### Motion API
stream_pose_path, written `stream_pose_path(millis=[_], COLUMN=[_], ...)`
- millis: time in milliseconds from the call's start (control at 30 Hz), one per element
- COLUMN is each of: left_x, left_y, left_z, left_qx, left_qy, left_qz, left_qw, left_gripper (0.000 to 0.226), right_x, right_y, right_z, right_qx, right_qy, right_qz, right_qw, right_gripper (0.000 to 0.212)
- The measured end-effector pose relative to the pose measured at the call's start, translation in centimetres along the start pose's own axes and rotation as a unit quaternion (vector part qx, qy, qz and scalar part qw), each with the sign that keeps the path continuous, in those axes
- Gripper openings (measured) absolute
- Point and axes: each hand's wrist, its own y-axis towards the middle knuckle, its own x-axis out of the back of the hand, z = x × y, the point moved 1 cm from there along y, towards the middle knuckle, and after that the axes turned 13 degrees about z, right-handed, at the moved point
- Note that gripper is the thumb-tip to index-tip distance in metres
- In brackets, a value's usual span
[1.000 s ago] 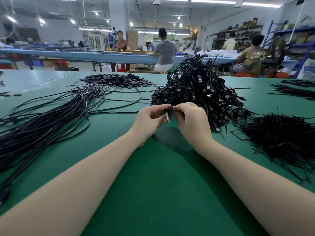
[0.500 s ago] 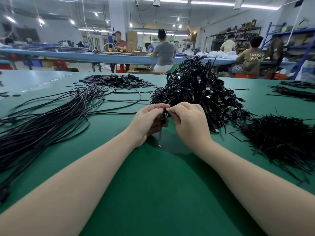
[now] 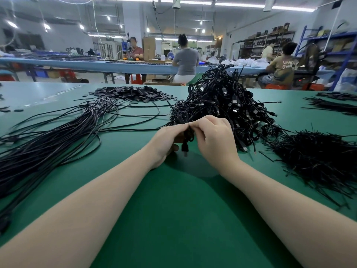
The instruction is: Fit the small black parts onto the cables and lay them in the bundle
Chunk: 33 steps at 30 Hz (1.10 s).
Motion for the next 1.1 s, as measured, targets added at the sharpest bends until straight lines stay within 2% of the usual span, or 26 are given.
stream_pose_path(millis=[100, 200, 300, 367, 400, 467, 500, 533, 567, 600, 633, 667, 700, 767, 833, 900, 933, 967, 1033, 1100], left_x=[0.4, 1.2, 2.4, 2.2, 2.0, 1.3, 1.2, 1.1, 1.1, 0.8, 0.7, 0.5, 0.4, 0.4, 0.4, 0.5, 0.4, 0.4, 0.4, 0.6], left_y=[-0.3, -0.6, -1.0, -1.0, -0.8, -0.4, -0.2, -0.2, -0.2, -0.3, -0.3, -0.3, -0.3, -0.2, -0.3, -0.4, -0.4, -0.3, -0.1, -0.1], left_z=[-0.5, -1.1, -1.1, -1.1, -1.2, -1.0, -0.8, -0.6, -0.4, -0.2, -0.1, 0.1, 0.3, 0.6, 0.6, 0.7, 0.8, 0.8, 0.8, 0.9], left_qx=[0.026, 0.071, 0.097, 0.091, 0.089, 0.071, 0.042, 0.005, -0.033, -0.057, -0.058, -0.039, -0.018, 0.003, -0.006, -0.007, -0.001, 0.005, 0.013, 0.001], left_qy=[-0.062, -0.149, -0.202, -0.202, -0.206, -0.177, -0.11, 0.009, 0.15, 0.263, 0.329, 0.362, 0.373, 0.373, 0.358, 0.352, 0.352, 0.354, 0.35, 0.33], left_qz=[0.054, 0.144, 0.192, 0.2, 0.183, 0.06, -0.027, -0.106, -0.162, -0.184, -0.178, -0.155, -0.133, -0.106, -0.101, -0.102, -0.101, -0.103, -0.126, -0.162], left_qw=[0.996, 0.976, 0.955, 0.954, 0.957, 0.98, 0.993, 0.994, 0.975, 0.946, 0.926, 0.918, 0.918, 0.922, 0.928, 0.931, 0.931, 0.929, 0.928, 0.93], left_gripper=[0.033, 0.031, 0.031, 0.036, 0.04, 0.041, 0.038, 0.036, 0.038, 0.041, 0.041, 0.039, 0.04, 0.041, 0.042, 0.042, 0.042, 0.042, 0.042, 0.043], right_x=[0.1, 0.3, 0.2, 0.3, 0.5, 1.1, 1.5, 1.9, 2.4, 2.9, 3.6, 4.5, 5.5, 7.4, 9.0, 8.9, 8.1, 6.9, 3.4, -0.1], right_y=[0.1, 0.2, 0.0, 0.0, 0.2, 0.7, 1.2, 1.8, 2.7, 3.9, 5.3, 7.2, 9.4, 14.2, 17.4, 17.8, 17.0, 15.5, 11.2, 5.6], right_z=[0.5, 1.1, 1.9, 2.1, 2.2, 2.3, 2.6, 3.0, 3.4, 3.8, 3.9, 3.7, 3.2, 0.8, -2.0, -3.2, -3.0, -2.4, -0.9, 1.2], right_qx=[0.083, 0.143, 0.165, 0.145, 0.128, 0.095, 0.087, 0.096, 0.122, 0.162, 0.2, 0.214, 0.189, 0.035, -0.144, -0.232, -0.226, -0.202, -0.137, -0.118], right_qy=[-0.058, -0.075, -0.071, -0.069, -0.066, -0.051, -0.045, -0.045, -0.058, -0.088, -0.13, -0.174, -0.213, -0.279, -0.302, -0.273, -0.274, -0.295, -0.279, -0.17], right_qz=[-0.046, -0.084, -0.084, -0.086, -0.09, -0.103, -0.111, -0.117, -0.122, -0.122, -0.114, -0.102, -0.083, -0.015, 0.131, 0.306, 0.351, 0.364, 0.35, 0.37], right_qw=[0.994, 0.983, 0.98, 0.983, 0.985, 0.989, 0.989, 0.988, 0.983, 0.975, 0.964, 0.956, 0.955, 0.96, 0.933, 0.882, 0.866, 0.86, 0.884, 0.906], right_gripper=[0.013, 0.014, 0.014, 0.014, 0.014, 0.012, 0.01, 0.009, 0.009, 0.009, 0.009, 0.008, 0.009, 0.017, 0.031, 0.061, 0.069, 0.068, 0.053, 0.045])
